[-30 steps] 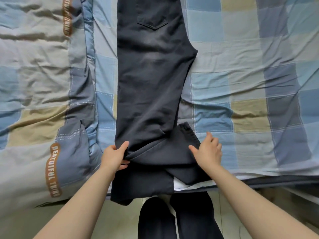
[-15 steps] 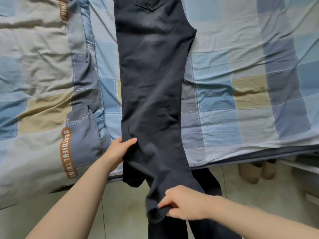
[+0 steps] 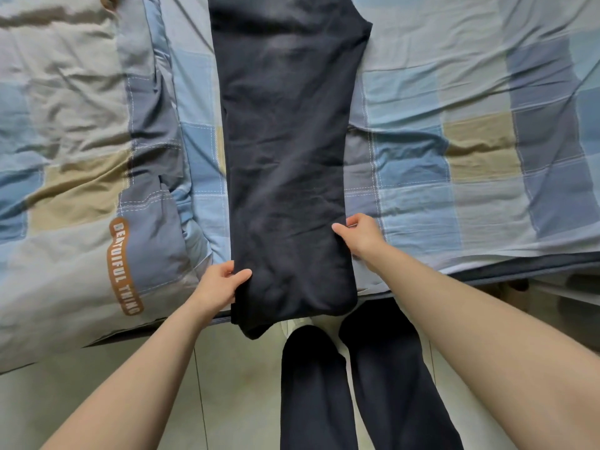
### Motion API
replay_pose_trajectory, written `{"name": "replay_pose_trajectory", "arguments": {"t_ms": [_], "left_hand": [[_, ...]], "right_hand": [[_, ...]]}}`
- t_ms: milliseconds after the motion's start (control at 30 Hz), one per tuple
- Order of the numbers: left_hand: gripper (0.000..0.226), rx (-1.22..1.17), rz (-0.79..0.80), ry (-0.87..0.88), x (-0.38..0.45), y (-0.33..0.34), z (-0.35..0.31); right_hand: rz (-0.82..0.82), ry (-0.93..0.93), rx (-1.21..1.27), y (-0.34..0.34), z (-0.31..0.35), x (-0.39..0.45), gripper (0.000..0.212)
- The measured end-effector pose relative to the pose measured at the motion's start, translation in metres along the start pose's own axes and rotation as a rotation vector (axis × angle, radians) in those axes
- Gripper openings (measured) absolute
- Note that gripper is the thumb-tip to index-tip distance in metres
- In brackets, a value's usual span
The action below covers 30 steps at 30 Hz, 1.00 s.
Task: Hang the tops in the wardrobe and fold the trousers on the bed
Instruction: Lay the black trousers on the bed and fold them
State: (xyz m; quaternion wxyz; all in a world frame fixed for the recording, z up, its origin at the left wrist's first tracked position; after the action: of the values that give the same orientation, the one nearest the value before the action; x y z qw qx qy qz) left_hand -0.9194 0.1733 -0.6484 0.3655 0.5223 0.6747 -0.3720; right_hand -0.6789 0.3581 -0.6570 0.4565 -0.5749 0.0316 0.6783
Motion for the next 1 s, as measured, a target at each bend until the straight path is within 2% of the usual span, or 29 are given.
{"name": "replay_pose_trajectory", "arguments": {"t_ms": [100,167,200,300,333,400,467,533,633,700,767,800,833,900,1000], "left_hand": [[0.014,-0.063,0.037,0.008,-0.009,0.0,0.004],[0.017,-0.058,0.011,-0.011,-0.01,-0.005,0.013],[0.021,0.027,-0.048,0.0,-0.006,-0.012,0.017],[0.033,0.515,-0.273,0.068,-0.002,-0.03,0.014],[0.035,0.608,-0.33,0.086,-0.006,-0.031,0.009],[0.039,0.644,-0.37,0.104,-0.011,-0.029,0.006],[0.043,0.486,-0.344,0.066,-0.01,-0.027,0.015],[0.045,0.268,-0.233,0.044,-0.01,-0.016,0.025],[0.041,0.08,-0.111,0.055,-0.013,-0.006,0.03],[0.028,0.059,-0.105,0.055,-0.017,-0.003,0.033],[0.022,0.055,-0.133,0.048,-0.022,-0.002,0.037],[0.025,0.032,-0.142,0.041,-0.022,-0.002,0.039],[0.028,0.01,-0.154,0.027,-0.025,-0.001,0.045],[0.032,-0.019,-0.195,-0.022,-0.03,0.0,0.053],[0.017,-0.093,-0.13,0.001,-0.042,0.018,0.052]], "right_hand": [[-0.195,-0.162,-0.195,-0.016,0.01,-0.017,0.017],[-0.25,-0.248,-0.152,-0.021,0.007,-0.032,0.016],[-0.221,-0.248,-0.106,-0.018,0.0,-0.034,0.014],[-0.017,-0.09,-0.057,0.0,-0.031,-0.025,0.01],[0.035,-0.029,-0.024,0.004,-0.041,-0.023,0.01],[0.112,0.032,0.047,0.008,-0.051,-0.023,0.012],[0.215,0.051,0.124,0.016,-0.049,-0.032,0.021],[0.312,0.079,0.189,0.026,-0.05,-0.04,0.032],[0.351,0.078,0.203,0.031,-0.055,-0.044,0.026],[0.356,0.049,0.234,0.029,-0.057,-0.047,0.018],[0.374,0.046,0.241,0.03,-0.063,-0.049,0.034],[0.387,0.046,0.223,0.028,-0.064,-0.049,0.045],[0.399,0.035,0.201,0.028,-0.068,-0.052,0.047],[0.402,0.017,0.17,0.022,-0.072,-0.056,0.029],[0.457,-0.021,0.166,0.014,-0.079,-0.067,0.035]]}}
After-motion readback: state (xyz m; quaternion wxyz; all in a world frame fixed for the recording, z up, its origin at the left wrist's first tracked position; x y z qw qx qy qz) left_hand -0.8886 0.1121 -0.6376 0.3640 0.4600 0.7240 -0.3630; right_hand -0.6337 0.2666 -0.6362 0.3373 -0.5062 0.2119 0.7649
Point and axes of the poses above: each hand's wrist, its own x-axis towards the middle knuckle, its own y-axis out of the palm, z = x × y, the point moved 9 cm from there along x, towards the middle knuckle, and after that the axes turned 2 degrees about y, right-handed, at the moved point
